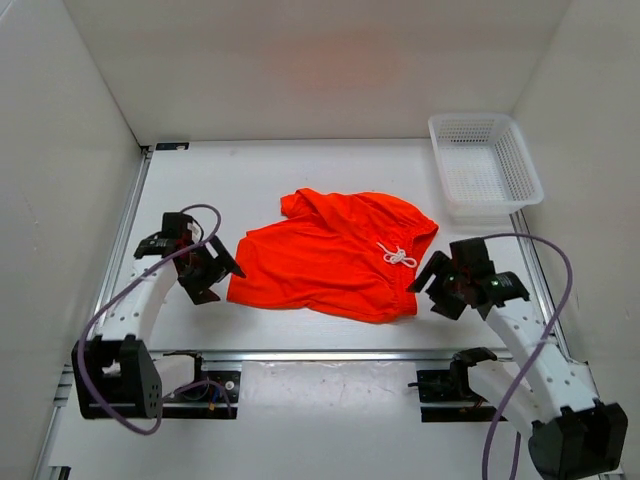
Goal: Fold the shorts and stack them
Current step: Flatten the shorts out
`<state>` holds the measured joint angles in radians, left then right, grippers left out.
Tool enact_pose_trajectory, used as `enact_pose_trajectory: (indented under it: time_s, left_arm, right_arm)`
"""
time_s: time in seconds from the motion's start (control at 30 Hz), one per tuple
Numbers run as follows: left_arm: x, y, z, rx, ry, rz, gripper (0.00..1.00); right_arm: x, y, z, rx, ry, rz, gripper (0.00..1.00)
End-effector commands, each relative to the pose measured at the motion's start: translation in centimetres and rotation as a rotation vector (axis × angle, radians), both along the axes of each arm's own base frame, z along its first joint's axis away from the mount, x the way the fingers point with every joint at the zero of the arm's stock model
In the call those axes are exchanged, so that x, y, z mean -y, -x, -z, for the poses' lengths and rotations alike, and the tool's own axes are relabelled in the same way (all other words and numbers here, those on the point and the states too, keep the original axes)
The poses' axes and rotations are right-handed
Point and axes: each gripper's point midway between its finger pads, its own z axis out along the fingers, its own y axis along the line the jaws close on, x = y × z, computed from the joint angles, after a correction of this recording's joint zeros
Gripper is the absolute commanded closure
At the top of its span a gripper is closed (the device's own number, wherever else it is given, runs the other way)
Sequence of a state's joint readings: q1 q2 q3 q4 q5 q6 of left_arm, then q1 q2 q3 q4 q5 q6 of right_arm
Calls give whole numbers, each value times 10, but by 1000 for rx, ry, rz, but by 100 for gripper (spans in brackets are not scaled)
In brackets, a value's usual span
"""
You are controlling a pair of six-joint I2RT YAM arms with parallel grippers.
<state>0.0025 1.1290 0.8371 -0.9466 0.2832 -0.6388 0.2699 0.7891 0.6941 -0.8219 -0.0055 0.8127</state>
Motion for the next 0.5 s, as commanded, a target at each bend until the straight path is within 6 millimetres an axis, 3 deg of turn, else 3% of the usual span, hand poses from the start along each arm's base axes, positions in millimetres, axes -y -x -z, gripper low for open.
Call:
enact_pose_trajectory:
  time_s: [0.0, 0.03, 0.27, 0.43, 0.47]
  left_arm:
    - [1, -1, 31, -93, -3, -37, 5]
    - [1, -5, 35, -95, -3, -37, 3]
    - [5, -13, 80, -211, 8, -46, 0]
    - [11, -26, 94, -241, 4, -22, 0]
    - [15, -30, 93, -238, 3, -9, 6]
  right_arm:
    - [-20, 14, 25, -155, -124, 53, 19]
    - [-22, 19, 36, -197, -147, 82, 19]
    - [-43, 16, 62, -261, -293, 152, 19]
    - [-45, 2, 78, -256, -305, 187, 25]
    - [-46, 1, 79, -258, -304, 188, 28]
